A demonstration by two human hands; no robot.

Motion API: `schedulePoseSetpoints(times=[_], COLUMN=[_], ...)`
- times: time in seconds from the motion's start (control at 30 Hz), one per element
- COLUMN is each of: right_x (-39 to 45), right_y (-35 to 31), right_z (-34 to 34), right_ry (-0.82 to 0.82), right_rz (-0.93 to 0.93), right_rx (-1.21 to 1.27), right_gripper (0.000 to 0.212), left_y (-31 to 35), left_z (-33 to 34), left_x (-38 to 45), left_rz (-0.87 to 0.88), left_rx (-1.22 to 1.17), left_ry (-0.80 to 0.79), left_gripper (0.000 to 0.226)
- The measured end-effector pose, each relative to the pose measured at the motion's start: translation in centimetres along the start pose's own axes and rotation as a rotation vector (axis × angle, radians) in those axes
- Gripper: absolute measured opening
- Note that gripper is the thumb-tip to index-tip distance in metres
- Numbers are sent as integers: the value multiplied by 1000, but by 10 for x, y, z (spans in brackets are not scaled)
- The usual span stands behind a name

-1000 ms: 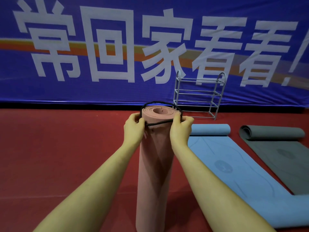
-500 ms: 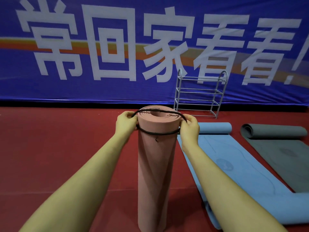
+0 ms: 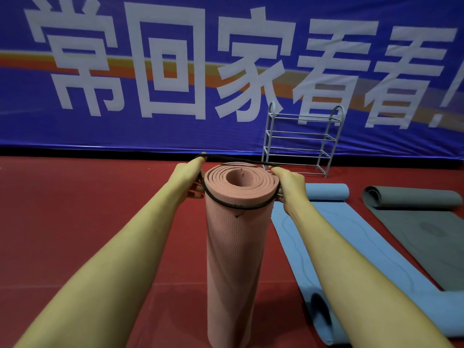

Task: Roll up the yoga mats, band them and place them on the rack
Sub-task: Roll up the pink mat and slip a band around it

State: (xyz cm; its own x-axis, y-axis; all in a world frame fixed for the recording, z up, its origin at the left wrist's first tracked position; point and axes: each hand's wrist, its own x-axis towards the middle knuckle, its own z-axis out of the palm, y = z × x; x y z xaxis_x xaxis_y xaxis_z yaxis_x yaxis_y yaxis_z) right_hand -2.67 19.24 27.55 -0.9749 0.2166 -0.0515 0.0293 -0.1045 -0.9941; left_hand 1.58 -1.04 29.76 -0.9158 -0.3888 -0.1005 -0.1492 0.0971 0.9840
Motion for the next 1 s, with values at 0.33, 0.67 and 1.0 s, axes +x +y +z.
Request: schedulePoseSetpoints(times=[0.33, 0.67, 1.0], right_x=[8, 12, 17], right_y=[-6, 2, 76], right_z=[5, 9, -4], right_ry=[-112, -63, -102], right_rz=[158, 103, 13], right_rx=[-102, -128, -301], right_gripper=[17, 3, 11], left_y=[-3, -12, -83], left_z=[10, 7, 9], left_x=[5, 19, 26], left_rz=[-98, -72, -33], left_rx=[-1, -13, 95], left_ry=[-17, 10, 8], left_gripper=[8, 12, 13])
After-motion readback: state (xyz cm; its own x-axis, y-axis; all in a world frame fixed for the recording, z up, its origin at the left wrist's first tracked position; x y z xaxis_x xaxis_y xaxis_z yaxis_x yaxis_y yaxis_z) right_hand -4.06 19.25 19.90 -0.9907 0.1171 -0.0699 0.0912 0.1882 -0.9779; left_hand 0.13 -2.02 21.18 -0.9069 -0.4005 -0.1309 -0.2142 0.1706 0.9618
